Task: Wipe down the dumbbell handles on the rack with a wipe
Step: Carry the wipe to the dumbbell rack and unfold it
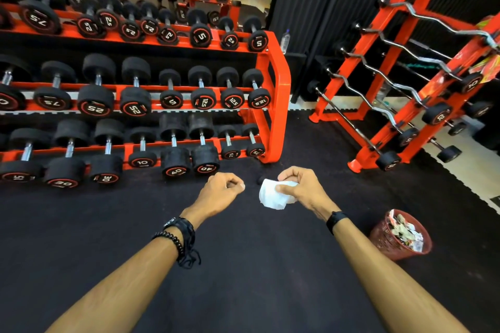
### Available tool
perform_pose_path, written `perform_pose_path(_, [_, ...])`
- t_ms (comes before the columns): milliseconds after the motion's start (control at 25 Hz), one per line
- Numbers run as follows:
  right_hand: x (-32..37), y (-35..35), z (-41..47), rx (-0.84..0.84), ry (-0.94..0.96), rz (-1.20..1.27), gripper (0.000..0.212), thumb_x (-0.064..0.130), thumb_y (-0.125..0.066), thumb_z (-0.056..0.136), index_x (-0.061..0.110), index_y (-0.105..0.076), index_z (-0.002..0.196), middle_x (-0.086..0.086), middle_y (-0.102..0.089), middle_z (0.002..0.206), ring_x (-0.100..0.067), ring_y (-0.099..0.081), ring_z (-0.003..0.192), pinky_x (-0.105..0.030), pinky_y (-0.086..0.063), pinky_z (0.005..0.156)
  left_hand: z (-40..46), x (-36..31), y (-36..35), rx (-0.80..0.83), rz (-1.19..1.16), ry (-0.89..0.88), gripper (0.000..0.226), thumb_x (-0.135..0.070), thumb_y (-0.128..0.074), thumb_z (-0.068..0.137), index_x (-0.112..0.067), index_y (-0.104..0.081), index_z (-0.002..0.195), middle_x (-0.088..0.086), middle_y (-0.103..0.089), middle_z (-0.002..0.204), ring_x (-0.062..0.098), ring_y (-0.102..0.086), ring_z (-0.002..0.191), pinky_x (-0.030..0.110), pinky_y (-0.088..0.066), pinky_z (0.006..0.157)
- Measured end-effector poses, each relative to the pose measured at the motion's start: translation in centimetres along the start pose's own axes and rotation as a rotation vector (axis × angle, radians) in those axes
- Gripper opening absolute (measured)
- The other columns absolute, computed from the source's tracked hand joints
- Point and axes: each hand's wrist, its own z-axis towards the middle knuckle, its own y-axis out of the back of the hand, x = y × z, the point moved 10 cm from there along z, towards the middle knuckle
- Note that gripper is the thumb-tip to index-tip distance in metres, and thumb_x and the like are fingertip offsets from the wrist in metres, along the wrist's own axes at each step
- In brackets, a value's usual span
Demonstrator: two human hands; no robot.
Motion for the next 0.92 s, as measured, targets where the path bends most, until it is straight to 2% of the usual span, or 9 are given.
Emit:
perform_pose_path(120, [0.6, -1.2, 0.8, 0.025, 0.015, -0.068, 0.039, -0.01, -0.073, 0.073, 0.022, -0.065, 0.095, -0.004, -0.065, 0.078, -0.012, -0.059, 0.065, -0.028, -0.049, 0.052, -0.2, 0.3, 0.8, -0.016, 0.007, 0.006, 0.01, -0.03, -0.067, 0.086, -0.034, -0.073, 0.079, -0.019, -0.069, 0.077, 0.006, -0.066, 0.085, 0.045, -0.056, 0.091])
perform_pose_path(240, [1.9, -3.0, 1.4, 0.073, 0.059, -0.146, 0.043, -0.018, -0.061, 0.072, 0.022, -0.071, 0.086, -0.001, -0.067, 0.08, -0.008, -0.061, 0.067, -0.026, -0.05, 0.063, -0.6, 1.1, 2.1, -0.029, 0.0, 0.021, 0.01, -0.03, -0.067, 0.085, -0.035, -0.074, 0.078, -0.02, -0.068, 0.074, 0.007, -0.066, 0.084, 0.045, -0.056, 0.09])
perform_pose_path(400, [3.8, -5.4, 1.6, 0.096, 0.048, 0.021, 0.03, -0.021, -0.057, 0.078, 0.006, -0.069, 0.08, -0.004, -0.067, 0.073, -0.001, -0.059, 0.054, -0.015, -0.043, 0.049, -1.2, 2.7, 4.7, -0.058, -0.017, 0.041, 0.011, -0.033, -0.066, 0.084, -0.038, -0.073, 0.078, -0.02, -0.069, 0.076, 0.006, -0.065, 0.084, 0.045, -0.056, 0.091])
perform_pose_path(560, [4.6, -7.9, 1.5, 0.142, 0.064, 0.111, 0.02, -0.011, -0.057, 0.089, 0.006, -0.066, 0.085, -0.001, -0.068, 0.068, 0.0, -0.054, 0.046, -0.014, -0.036, 0.041, -1.8, 4.0, 7.0, -0.1, -0.03, 0.056, 0.011, -0.031, -0.065, 0.086, -0.034, -0.074, 0.079, -0.015, -0.072, 0.086, 0.007, -0.067, 0.094, 0.045, -0.055, 0.093])
perform_pose_path(640, [4.9, -8.7, 1.6, 0.158, 0.09, 0.119, 0.016, -0.011, -0.058, 0.09, 0.003, -0.065, 0.087, -0.004, -0.07, 0.07, -0.003, -0.059, 0.052, -0.014, -0.038, 0.042, -1.9, 4.5, 7.4, -0.102, -0.036, 0.062, 0.012, -0.029, -0.065, 0.087, -0.033, -0.073, 0.079, -0.014, -0.072, 0.087, 0.007, -0.067, 0.094, 0.044, -0.055, 0.093])
perform_pose_path(760, [5.3, -9.4, 1.7, 0.18, 0.115, 0.136, 0.02, -0.015, -0.061, 0.085, 0.003, -0.07, 0.082, -0.011, -0.074, 0.086, -0.01, -0.069, 0.071, -0.015, -0.048, 0.054, -1.9, 4.8, 7.9, -0.111, -0.045, 0.064, 0.011, -0.031, -0.065, 0.086, -0.033, -0.073, 0.08, -0.015, -0.072, 0.088, 0.007, -0.067, 0.095, 0.045, -0.055, 0.093])
perform_pose_path(840, [5.3, -10.0, 1.5, 0.234, 0.086, 0.165, 0.022, -0.018, -0.062, 0.082, 0.002, -0.07, 0.081, -0.006, -0.075, 0.094, -0.012, -0.072, 0.084, -0.017, -0.053, 0.065, -1.9, 4.9, 8.1, -0.114, -0.048, 0.066, 0.011, -0.029, -0.064, 0.088, -0.032, -0.073, 0.081, -0.013, -0.072, 0.089, 0.007, -0.067, 0.096, 0.045, -0.054, 0.094])
perform_pose_path(920, [5.1, -10.5, 1.3, 0.301, 0.063, 0.177, 0.024, -0.022, -0.06, 0.08, -0.001, -0.071, 0.085, -0.003, -0.075, 0.097, -0.011, -0.071, 0.088, -0.017, -0.053, 0.065, -1.8, 4.9, 8.1, -0.117, -0.049, 0.074, 0.011, -0.027, -0.064, 0.089, -0.03, -0.073, 0.082, -0.013, -0.072, 0.09, 0.007, -0.066, 0.097, 0.044, -0.054, 0.094])
